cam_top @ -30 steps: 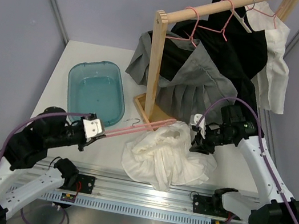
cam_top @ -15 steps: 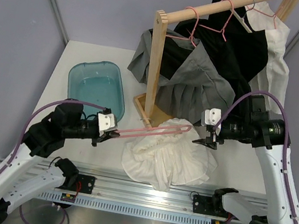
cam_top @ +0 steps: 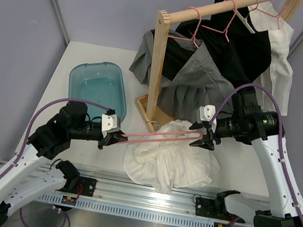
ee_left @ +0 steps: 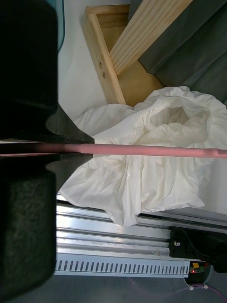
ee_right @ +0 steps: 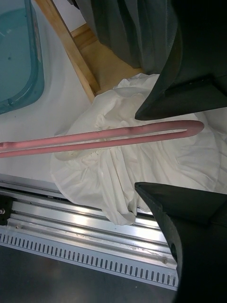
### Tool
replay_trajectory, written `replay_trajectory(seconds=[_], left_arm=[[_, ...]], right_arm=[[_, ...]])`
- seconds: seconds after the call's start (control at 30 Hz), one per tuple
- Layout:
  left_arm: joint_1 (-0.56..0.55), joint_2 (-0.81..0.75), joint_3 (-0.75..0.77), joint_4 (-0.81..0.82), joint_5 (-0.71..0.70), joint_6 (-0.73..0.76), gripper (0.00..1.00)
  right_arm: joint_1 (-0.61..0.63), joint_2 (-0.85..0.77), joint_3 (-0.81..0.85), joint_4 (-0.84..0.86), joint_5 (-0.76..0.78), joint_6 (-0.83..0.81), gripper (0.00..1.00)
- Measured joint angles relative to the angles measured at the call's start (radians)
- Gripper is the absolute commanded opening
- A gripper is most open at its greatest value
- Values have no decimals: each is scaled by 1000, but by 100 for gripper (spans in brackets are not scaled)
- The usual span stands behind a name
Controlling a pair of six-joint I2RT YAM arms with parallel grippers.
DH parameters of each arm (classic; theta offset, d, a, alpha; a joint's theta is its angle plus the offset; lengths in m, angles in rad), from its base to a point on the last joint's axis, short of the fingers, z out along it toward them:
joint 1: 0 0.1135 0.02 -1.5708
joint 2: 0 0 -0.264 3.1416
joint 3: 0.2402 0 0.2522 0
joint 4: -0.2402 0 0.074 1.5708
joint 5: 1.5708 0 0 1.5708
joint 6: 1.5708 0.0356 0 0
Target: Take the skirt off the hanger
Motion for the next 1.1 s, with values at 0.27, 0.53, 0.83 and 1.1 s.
replay_trajectory(seconds=[0.27,0.53,0.83,1.1], left_arm=[[0,-14,-26,56,18,-27,0],[0,-8,-56,122,50,-60,0],[-2,-14,-112,227,56,-108,45],[0,-86,-151,344,-164,-166,99]], right_arm=[[10,5,-17,1,3,8,50],[11,2,-47,1,11,12,17],[11,-61,-70,7,31,44,0],[-11,-173,-147,-3,106,138,0]])
